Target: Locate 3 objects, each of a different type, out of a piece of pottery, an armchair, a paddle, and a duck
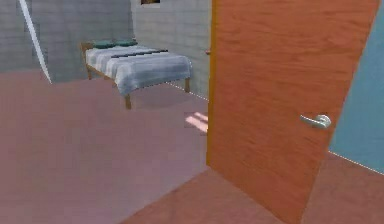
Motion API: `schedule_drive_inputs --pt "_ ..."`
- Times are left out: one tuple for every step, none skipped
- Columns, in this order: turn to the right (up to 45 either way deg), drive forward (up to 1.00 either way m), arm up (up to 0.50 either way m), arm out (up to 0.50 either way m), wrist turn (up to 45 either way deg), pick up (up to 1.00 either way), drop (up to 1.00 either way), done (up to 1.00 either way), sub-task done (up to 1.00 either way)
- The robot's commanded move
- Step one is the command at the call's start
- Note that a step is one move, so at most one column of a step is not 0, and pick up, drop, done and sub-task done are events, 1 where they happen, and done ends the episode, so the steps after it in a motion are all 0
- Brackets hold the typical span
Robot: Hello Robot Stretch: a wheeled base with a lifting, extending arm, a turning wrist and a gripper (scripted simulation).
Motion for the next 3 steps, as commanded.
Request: schedule_drive_inputs --pt "-36.0 0.0 0.0 0.0 0.0 0.0 0.0 0.0 0.0" --pt "0.0 1.0 0.0 0.0 0.0 0.0 0.0 0.0 0.0" --pt "-6.0 0.0 0.0 0.0 0.0 0.0 0.0 0.0 0.0"
